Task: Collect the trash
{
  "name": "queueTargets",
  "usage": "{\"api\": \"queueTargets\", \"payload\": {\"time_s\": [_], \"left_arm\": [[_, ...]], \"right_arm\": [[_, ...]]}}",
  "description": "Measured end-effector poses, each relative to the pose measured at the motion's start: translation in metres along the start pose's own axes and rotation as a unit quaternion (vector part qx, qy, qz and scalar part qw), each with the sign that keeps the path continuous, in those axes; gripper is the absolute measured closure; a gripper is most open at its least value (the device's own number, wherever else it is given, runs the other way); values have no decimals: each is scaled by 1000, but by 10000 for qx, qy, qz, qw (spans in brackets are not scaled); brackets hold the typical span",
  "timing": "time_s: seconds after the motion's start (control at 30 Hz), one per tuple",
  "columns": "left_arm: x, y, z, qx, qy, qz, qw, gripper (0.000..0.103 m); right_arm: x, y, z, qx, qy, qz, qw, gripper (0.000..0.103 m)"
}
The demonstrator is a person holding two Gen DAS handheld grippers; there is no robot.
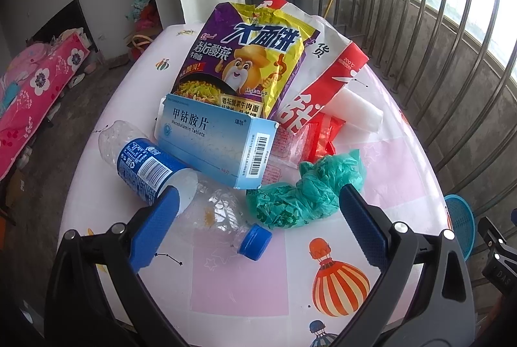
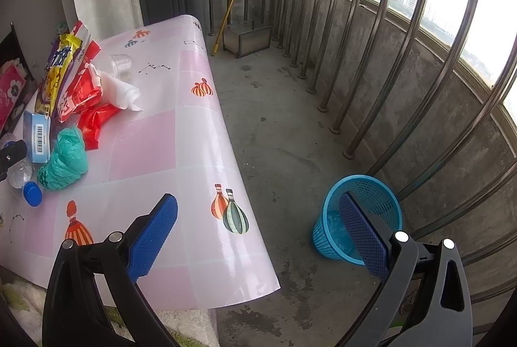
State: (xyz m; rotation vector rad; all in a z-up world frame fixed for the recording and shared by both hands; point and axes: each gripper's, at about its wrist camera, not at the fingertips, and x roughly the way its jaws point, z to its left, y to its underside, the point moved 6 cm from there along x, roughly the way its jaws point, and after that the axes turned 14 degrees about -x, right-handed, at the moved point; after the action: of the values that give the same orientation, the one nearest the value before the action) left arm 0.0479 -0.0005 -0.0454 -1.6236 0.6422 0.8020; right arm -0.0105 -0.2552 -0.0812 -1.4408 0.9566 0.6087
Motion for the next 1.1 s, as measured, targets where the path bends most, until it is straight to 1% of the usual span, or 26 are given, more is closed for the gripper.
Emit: {"api": "queueTargets", "payload": {"time_s": [0.03,0.13,0.27,0.37,0.4,0.43,0.5,0.67,0.73,0.77,0.97,1.1], "left_arm": [[-1,-4,3,-65,75,-80,9999,8],[-2,-13,19,-248,119,-160,9995,8],[-2,-31,50,-425,-101,-355,9984,8],[0,-43,79,-659,-292,-506,9961,8],[1,-46,88,-769,-339,-505,9952,8],[3,-49,97,-904,-286,-524,9941,8],[7,-53,113,-1024,-305,-436,9933,8],[10,-55,132,-936,-466,-273,9941,8],[12,-55,133,-891,-429,-261,9948,8],[9,-55,133,-835,-419,-319,9951,8],[16,-55,128,-774,103,-356,9963,8],[16,-55,128,-850,323,-391,9951,8]], "right_arm": [[0,-1,1,15,-28,-22,10000,6],[0,-8,9,34,-187,-135,9997,6],[-3,-22,31,-103,-484,-350,9982,6],[-3,-30,48,-209,-686,-462,9964,6],[-3,-33,53,-233,-755,-493,9957,6],[-3,-35,57,-247,-824,-520,9949,6],[-2,-39,65,-264,-964,-554,9934,6],[2,-48,82,-240,-1334,-602,9889,6],[2,-51,87,-235,-1450,-628,9872,6],[1,-52,90,-239,-1500,-641,9863,6],[2,-53,98,-211,-1713,-609,9831,6],[2,-52,102,-224,-1781,-584,9820,6]]}}
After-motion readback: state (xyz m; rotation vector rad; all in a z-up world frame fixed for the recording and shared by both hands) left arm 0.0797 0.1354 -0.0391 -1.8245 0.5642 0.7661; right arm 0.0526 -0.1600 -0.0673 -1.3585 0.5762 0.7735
